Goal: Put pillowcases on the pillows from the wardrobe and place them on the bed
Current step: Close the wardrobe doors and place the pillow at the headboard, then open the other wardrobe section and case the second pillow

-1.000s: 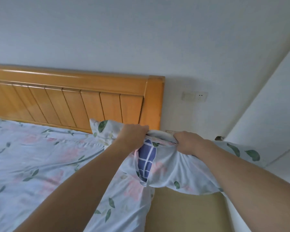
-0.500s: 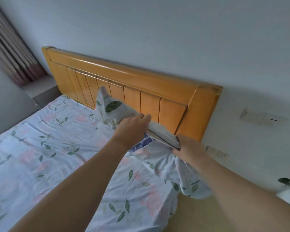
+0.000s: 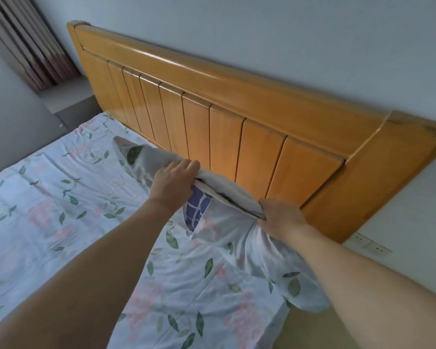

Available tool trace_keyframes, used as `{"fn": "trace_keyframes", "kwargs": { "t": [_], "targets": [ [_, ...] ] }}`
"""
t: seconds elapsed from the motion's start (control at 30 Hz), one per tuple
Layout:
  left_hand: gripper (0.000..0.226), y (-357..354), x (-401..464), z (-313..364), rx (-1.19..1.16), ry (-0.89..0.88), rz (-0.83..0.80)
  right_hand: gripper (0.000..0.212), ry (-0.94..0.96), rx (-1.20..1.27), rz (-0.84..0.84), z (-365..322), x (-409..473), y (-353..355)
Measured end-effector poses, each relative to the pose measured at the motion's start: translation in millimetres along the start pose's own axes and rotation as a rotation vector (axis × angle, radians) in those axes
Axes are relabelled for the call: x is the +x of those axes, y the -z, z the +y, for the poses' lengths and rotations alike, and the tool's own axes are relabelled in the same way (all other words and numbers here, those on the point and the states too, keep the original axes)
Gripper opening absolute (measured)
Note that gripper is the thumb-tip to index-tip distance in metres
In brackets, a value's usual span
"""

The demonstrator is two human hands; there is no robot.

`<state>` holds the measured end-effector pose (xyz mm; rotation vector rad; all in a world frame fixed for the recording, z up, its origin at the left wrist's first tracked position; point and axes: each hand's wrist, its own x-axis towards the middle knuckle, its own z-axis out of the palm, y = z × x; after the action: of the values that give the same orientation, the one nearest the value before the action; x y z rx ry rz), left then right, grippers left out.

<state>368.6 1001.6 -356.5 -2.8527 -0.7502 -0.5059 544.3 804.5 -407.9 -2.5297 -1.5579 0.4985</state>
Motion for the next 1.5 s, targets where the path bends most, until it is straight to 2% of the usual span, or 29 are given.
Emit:
{"fn": "trace_keyframes", "kwargs": {
  "t": [0.07, 0.27, 0.37, 0.43, 0.5, 0.53, 0.6, 0.63, 0.67, 0.7, 0.77, 0.87, 0.93, 1.03, 1.17, 1.3, 1.5],
  "targets": [
    [0.020, -22.9, 3.0, -17.4, -0.011, -0.002, 0.014, 0.004, 0.037, -0.084, 0.034, -8.4, 14.2, -1.9],
    [0.014, -55.0, 12.1, -46.8, -0.198, 0.009, 0.135, 0.026, 0.058, -0.177, 0.290, -40.8, 28.5, -10.8],
    [0.027, -93.1, -6.0, -81.8, -0.128, -0.100, 0.162, 0.036, 0.044, -0.120, 0.318, -62.7, 33.8, -60.9],
    [0.029, -138.7, -37.4, -107.6, -0.074, -0.107, 0.158, 0.041, 0.020, -0.141, 0.257, -84.8, 45.6, -113.7],
    [0.032, -197.0, -84.8, -124.8, -0.001, -0.027, 0.025, 0.057, -0.021, -0.178, 0.052, -104.0, 54.9, -178.4],
    [0.035, -227.6, -112.2, -128.2, 0.044, 0.065, -0.143, 0.069, -0.026, -0.204, -0.112, -107.8, 57.6, -214.9],
    [0.048, -290.4, -167.3, -123.5, 0.138, 0.298, -0.577, 0.084, 0.005, -0.305, -0.377, -98.8, 58.6, -286.1],
    [0.052, -320.5, -191.9, -115.4, 0.101, 0.400, -0.752, 0.086, 0.018, -0.336, -0.433, -88.2, 56.4, -317.3],
    [0.055, -349.7, -213.9, -104.4, -0.010, 0.465, -0.847, 0.087, 0.021, -0.347, -0.448, -76.1, 53.9, -343.7],
    [0.058, -374.8, -231.9, -91.8, -0.149, 0.509, -0.852, 0.087, 0.022, -0.355, -0.435, -64.4, 52.0, -364.1],
    [0.063, -409.4, -253.4, -68.9, -0.352, 0.607, -0.727, 0.084, 0.038, -0.388, -0.367, -46.6, 52.6, -391.2],
    [0.063, -429.6, -261.3, -57.9, -0.445, 0.721, -0.586, 0.083, 0.056, -0.420, -0.301, -27.7, 61.0, -406.6],
    [0.065, -428.0, -261.6, -55.6, -0.465, 0.755, -0.601, 0.082, 0.065, -0.422, -0.292, -18.8, 64.2, -406.1],
    [0.071, -405.0, -253.8, -51.6, -0.410, 0.754, -0.709, 0.080, 0.062, -0.401, -0.323, -17.0, 57.8, -389.9],
    [0.073, -328.3, -234.5, -31.8, -0.254, 0.525, -0.768, 0.076, -0.021, -0.334, -0.399, -24.9, 26.6, -322.9],
    [0.070, -206.0, -202.3, 11.3, -0.303, 0.411, -0.696, 0.074, -0.081, -0.267, -0.353, -34.0, -31.0, -202.8],
    [0.070, -35.4, -153.0, 97.3, -0.421, 0.220, -0.477, 0.067, -0.166, -0.093, -0.086, -41.5, -147.2, -38.1]
  ]
}}
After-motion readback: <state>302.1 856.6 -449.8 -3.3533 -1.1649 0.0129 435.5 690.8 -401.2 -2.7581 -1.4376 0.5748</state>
